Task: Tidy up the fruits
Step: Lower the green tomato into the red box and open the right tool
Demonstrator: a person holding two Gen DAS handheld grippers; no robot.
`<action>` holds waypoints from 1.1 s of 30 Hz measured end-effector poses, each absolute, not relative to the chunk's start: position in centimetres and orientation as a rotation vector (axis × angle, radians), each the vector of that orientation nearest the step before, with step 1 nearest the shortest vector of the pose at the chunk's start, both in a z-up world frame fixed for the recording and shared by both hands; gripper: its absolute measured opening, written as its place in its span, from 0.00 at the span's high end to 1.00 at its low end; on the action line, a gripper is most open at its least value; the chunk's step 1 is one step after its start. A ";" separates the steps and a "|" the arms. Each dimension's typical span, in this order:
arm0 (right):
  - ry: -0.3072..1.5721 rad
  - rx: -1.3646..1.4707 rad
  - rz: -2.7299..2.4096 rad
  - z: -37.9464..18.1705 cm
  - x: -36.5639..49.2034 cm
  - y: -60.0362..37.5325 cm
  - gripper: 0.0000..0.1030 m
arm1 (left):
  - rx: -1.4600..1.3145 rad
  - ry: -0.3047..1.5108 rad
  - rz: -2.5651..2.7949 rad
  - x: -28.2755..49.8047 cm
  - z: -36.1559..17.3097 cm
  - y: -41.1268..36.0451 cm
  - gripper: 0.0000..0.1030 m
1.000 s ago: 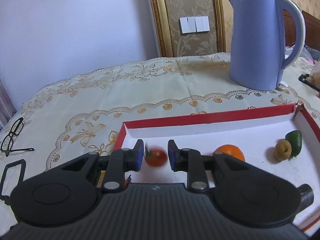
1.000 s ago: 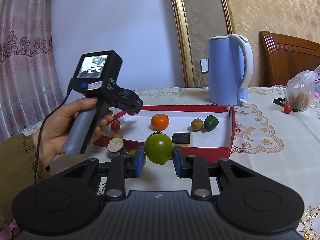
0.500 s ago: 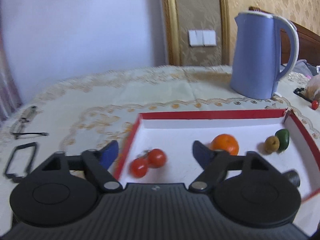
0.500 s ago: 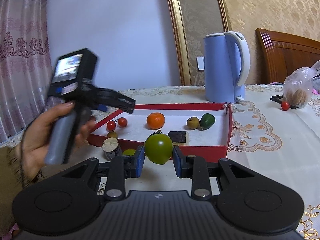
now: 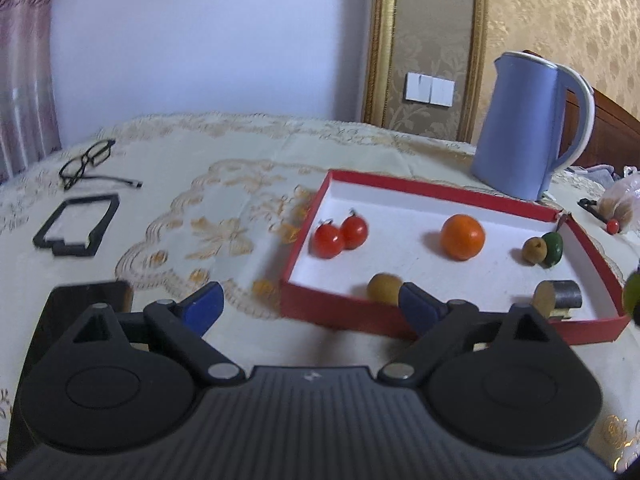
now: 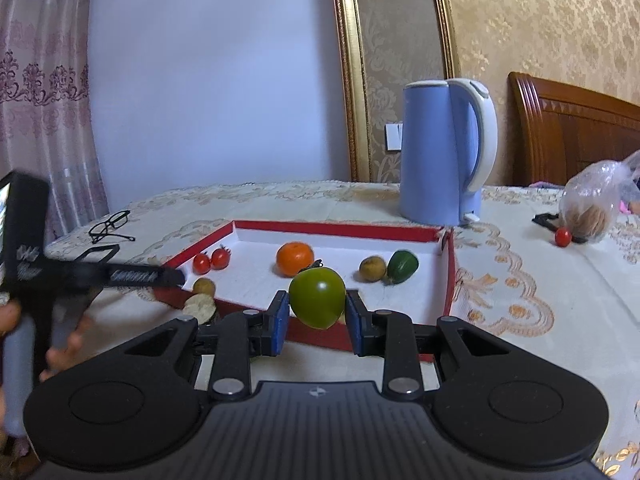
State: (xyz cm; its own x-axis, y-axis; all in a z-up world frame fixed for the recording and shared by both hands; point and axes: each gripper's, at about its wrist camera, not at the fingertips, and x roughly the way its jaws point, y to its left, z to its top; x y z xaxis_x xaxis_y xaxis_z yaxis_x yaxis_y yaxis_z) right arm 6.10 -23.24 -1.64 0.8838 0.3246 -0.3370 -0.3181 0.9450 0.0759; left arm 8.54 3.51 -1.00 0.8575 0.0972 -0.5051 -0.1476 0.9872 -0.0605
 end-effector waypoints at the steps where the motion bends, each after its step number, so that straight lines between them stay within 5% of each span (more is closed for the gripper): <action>1: 0.352 0.017 0.331 -1.5 6.4 -23.2 0.71 | -0.099 0.528 0.127 8.4 -1.2 3.7 0.09; 33: 0.491 0.004 0.168 -1.8 21.0 -20.8 0.71 | -0.072 0.523 0.143 8.0 -2.0 3.7 0.08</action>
